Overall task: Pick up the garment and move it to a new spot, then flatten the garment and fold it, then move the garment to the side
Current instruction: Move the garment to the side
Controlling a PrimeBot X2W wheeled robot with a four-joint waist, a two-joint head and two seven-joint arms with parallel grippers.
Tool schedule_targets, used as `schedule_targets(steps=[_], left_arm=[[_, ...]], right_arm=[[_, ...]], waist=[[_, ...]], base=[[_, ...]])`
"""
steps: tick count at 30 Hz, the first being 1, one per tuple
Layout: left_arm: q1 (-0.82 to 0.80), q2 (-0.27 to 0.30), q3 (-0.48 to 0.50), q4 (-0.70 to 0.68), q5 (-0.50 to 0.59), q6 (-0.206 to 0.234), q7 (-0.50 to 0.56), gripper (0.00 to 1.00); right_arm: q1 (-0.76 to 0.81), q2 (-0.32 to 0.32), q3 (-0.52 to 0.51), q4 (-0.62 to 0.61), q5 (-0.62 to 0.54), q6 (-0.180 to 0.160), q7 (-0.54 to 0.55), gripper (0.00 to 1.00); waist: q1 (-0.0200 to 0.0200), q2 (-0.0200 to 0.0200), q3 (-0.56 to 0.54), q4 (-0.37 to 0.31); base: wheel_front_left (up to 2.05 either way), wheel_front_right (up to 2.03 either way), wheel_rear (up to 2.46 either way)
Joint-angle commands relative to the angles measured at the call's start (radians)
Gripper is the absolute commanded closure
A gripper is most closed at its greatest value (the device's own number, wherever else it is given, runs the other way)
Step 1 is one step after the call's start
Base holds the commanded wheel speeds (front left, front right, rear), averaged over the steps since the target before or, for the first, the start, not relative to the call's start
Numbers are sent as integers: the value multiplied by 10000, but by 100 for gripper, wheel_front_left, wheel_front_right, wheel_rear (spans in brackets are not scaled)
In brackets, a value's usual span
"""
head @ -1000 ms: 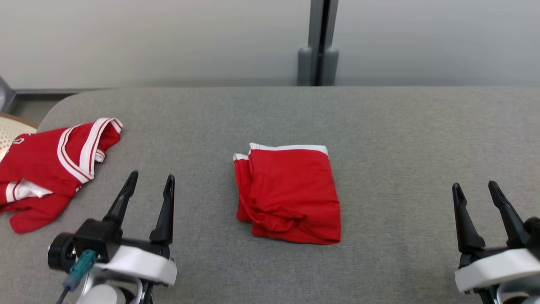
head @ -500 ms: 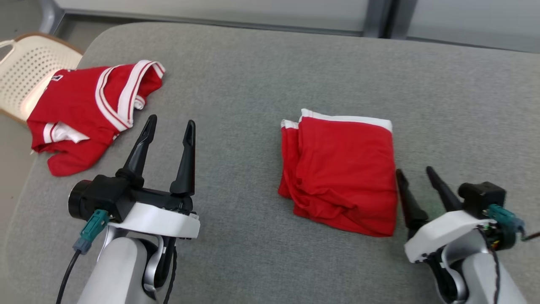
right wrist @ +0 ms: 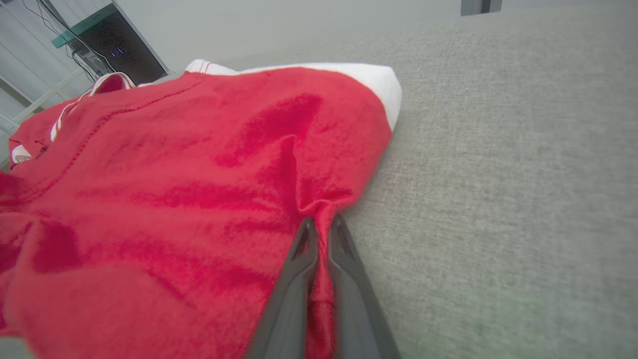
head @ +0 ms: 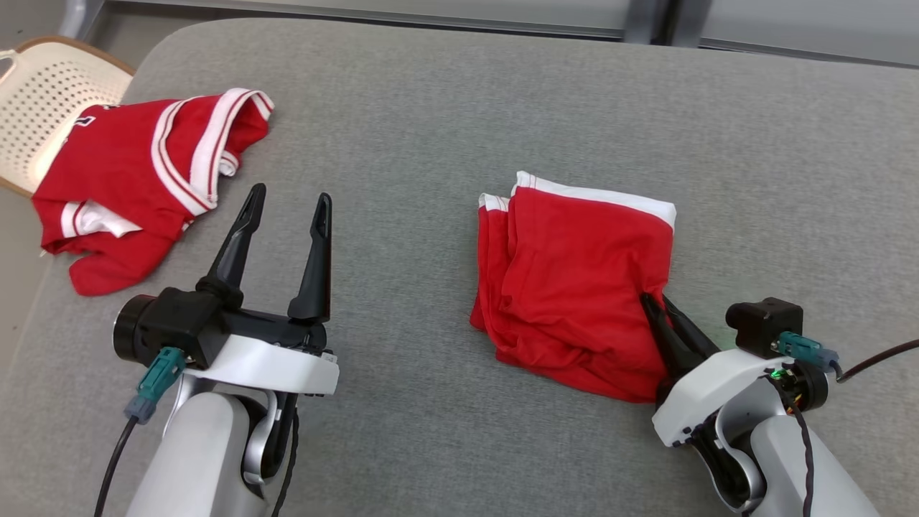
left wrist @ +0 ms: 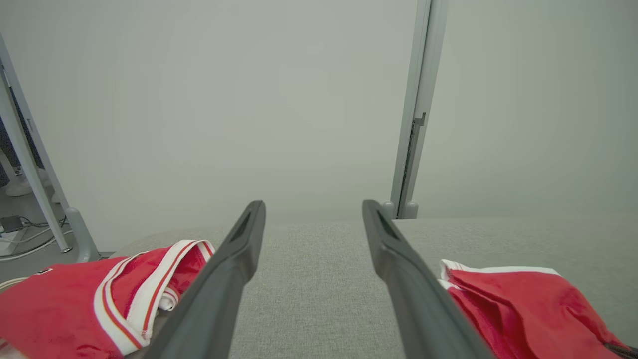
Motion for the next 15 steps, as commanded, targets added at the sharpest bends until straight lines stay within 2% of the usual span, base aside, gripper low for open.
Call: schedule_targets(steps=[1,7,15], left_arm=[[-89,60,26,-10,71,-43,-36,0],[-20,254,-163,-342,336,-97,-25,0],[-172,639,-453,-1021,598,-209,541,0]], right_arm=[[144,-167,-31,155,1,-14,-27,100],[171,-577,255,-34,-52,-18,-314,100],[1,-946,243,-165,222,-17,-652,100]], waist=[[0,0,-21,-155],[0,0,-43,-1298],[0,0,368,-3455]], base=[[0,0,0],[0,0,0],[0,0,0]])
